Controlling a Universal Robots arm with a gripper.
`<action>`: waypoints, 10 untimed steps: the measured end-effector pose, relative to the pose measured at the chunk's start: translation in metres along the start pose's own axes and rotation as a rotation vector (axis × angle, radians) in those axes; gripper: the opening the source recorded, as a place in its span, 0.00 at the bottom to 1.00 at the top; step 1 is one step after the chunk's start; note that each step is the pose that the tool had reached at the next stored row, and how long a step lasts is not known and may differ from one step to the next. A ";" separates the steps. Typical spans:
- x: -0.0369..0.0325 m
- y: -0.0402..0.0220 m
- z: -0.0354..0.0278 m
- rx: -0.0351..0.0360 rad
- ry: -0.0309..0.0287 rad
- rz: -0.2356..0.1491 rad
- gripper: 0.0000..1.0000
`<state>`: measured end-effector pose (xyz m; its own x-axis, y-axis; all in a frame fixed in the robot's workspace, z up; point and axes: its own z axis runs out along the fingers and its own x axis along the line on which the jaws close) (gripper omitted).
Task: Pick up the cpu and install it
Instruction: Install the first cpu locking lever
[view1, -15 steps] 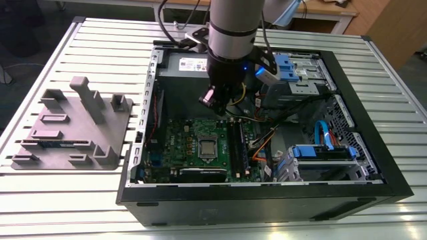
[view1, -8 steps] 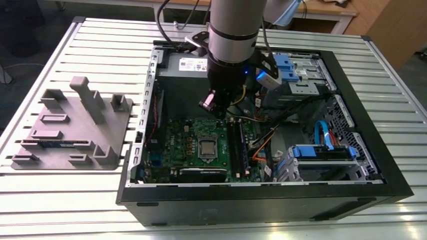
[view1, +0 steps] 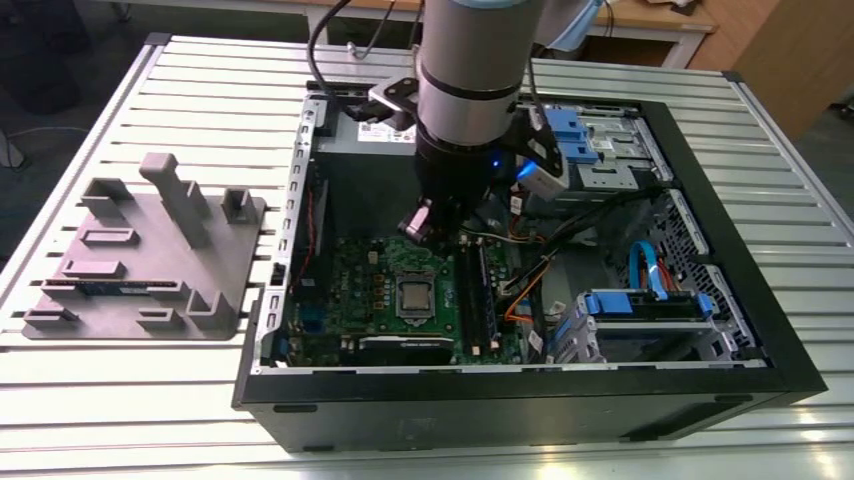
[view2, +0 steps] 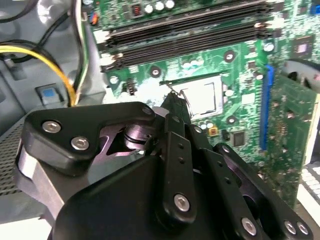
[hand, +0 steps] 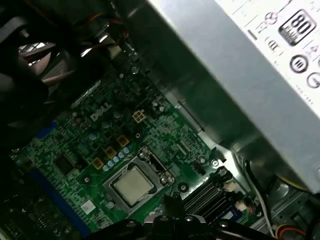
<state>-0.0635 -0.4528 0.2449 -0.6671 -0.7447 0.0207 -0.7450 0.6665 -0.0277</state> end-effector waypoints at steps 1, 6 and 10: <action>0.0011 -0.0010 0.0001 0.0001 0.0003 0.002 0.10; 0.0041 -0.0036 0.0012 -0.0002 0.0006 0.019 0.10; 0.0041 -0.0036 0.0028 -0.0002 0.0009 0.019 0.10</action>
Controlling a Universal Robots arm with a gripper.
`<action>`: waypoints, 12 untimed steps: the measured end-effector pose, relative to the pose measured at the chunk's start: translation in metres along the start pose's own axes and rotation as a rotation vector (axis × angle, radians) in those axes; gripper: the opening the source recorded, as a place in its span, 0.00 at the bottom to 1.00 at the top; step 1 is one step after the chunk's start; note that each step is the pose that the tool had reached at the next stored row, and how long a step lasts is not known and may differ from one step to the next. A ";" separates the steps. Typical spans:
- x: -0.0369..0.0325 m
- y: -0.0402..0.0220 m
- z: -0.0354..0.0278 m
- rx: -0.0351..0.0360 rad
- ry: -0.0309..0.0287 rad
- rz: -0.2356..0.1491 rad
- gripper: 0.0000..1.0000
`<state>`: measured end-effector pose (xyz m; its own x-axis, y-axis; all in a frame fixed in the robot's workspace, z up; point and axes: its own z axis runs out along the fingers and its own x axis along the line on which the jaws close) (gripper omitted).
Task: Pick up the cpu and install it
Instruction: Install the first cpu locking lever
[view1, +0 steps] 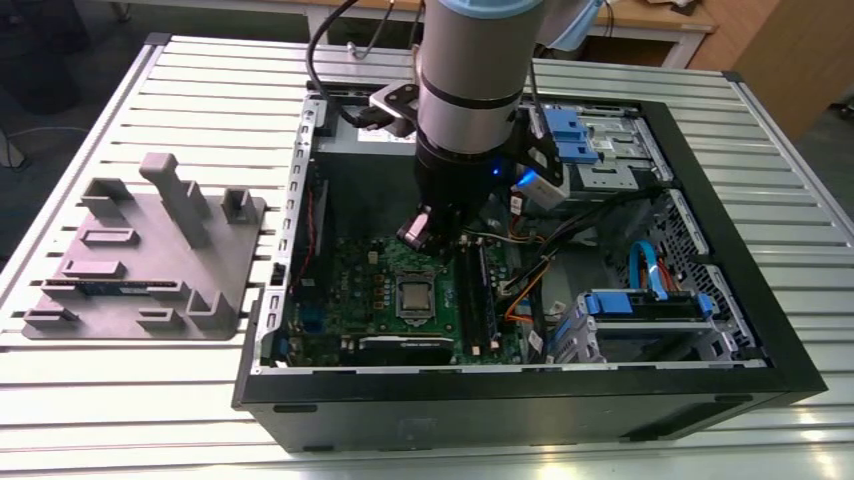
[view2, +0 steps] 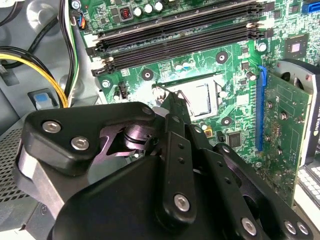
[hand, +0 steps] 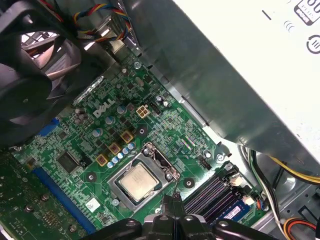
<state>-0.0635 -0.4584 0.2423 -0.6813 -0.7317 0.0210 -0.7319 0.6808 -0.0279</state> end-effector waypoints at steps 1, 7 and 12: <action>0.0000 0.0000 0.0000 0.0000 0.0001 0.000 0.10; 0.0000 0.0000 0.0002 0.0000 0.0000 0.000 0.10; 0.0026 -0.0024 0.0014 0.0000 -0.0001 0.000 0.10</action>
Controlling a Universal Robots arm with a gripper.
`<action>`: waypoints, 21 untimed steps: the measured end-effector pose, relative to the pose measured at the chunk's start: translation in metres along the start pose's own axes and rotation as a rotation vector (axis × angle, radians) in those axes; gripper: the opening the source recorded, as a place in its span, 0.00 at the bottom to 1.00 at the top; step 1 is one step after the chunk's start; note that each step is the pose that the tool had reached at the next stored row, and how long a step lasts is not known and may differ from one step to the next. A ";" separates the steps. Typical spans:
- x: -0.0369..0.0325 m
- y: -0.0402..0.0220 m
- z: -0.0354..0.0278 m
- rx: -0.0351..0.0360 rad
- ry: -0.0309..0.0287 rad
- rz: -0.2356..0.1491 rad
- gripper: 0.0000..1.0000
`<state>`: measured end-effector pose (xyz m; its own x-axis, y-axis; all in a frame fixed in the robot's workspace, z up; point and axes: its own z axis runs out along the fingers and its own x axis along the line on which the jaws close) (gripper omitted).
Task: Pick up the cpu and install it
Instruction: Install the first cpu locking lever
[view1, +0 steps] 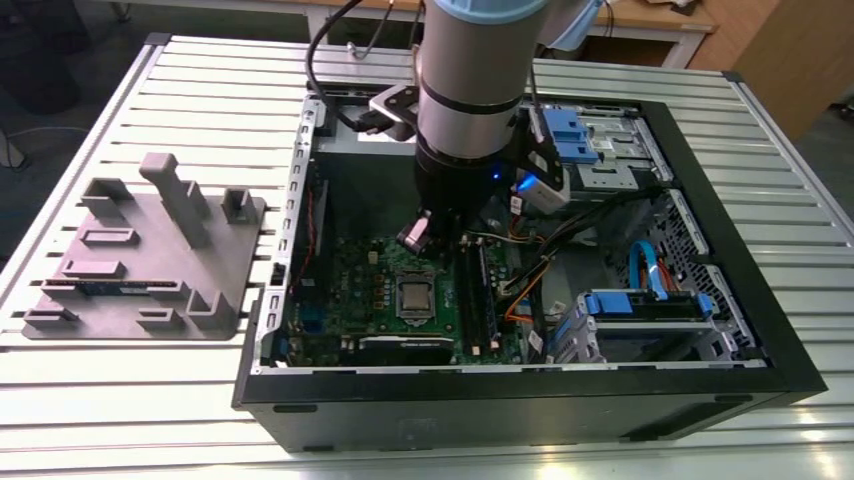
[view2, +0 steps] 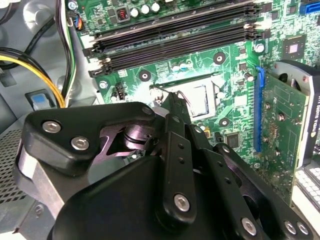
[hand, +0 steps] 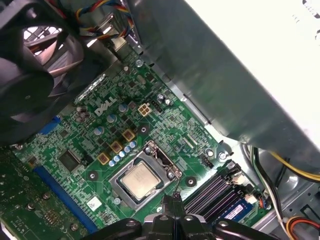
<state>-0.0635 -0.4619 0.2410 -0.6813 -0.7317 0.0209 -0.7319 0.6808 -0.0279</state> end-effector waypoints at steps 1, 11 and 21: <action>0.0008 -0.0007 0.0006 0.0000 0.0001 0.000 0.10; 0.0030 -0.0027 0.0054 0.0005 0.0006 0.000 0.10; 0.0036 -0.0032 0.0089 0.0004 0.0004 0.000 0.10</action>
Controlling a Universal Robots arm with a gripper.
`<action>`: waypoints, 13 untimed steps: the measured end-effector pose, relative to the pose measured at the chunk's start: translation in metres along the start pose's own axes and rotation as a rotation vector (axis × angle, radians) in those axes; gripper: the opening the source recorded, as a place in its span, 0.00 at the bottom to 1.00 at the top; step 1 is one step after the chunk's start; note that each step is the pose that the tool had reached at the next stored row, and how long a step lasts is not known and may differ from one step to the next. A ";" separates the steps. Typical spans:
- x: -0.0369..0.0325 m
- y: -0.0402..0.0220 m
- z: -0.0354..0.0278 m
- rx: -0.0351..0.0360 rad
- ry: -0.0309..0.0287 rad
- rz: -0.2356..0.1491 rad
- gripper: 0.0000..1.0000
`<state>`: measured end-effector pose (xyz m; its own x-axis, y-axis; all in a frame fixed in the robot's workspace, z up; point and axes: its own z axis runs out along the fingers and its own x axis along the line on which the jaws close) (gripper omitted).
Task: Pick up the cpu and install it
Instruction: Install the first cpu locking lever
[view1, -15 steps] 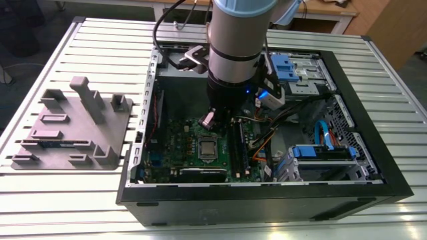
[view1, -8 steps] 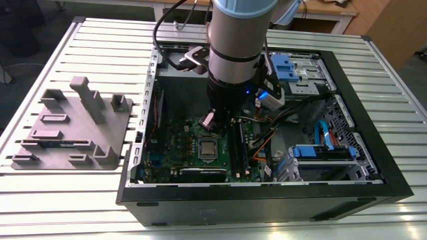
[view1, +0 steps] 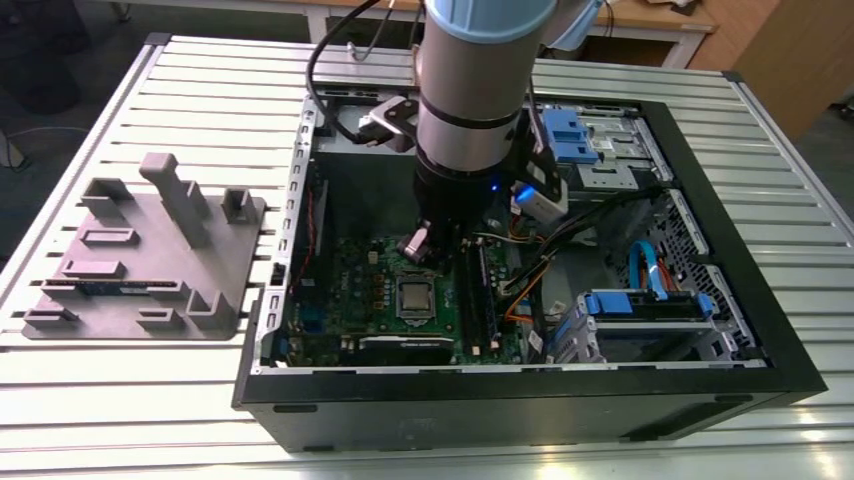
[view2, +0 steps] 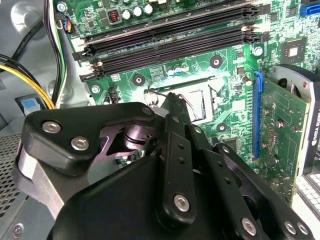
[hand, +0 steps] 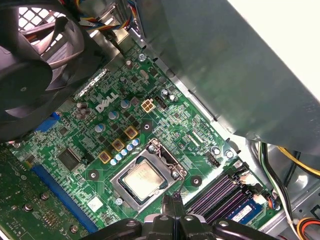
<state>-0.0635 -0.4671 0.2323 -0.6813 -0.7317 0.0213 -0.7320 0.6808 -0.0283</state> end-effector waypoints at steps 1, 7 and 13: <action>0.0005 -0.0005 0.0002 0.0000 0.0002 0.000 0.10; 0.0034 -0.0030 0.0037 0.0000 0.0001 0.000 0.10; 0.0036 -0.0032 0.0050 0.0001 0.0003 0.000 0.10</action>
<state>-0.0636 -0.4720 0.2274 -0.6813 -0.7316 0.0216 -0.7319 0.6808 -0.0284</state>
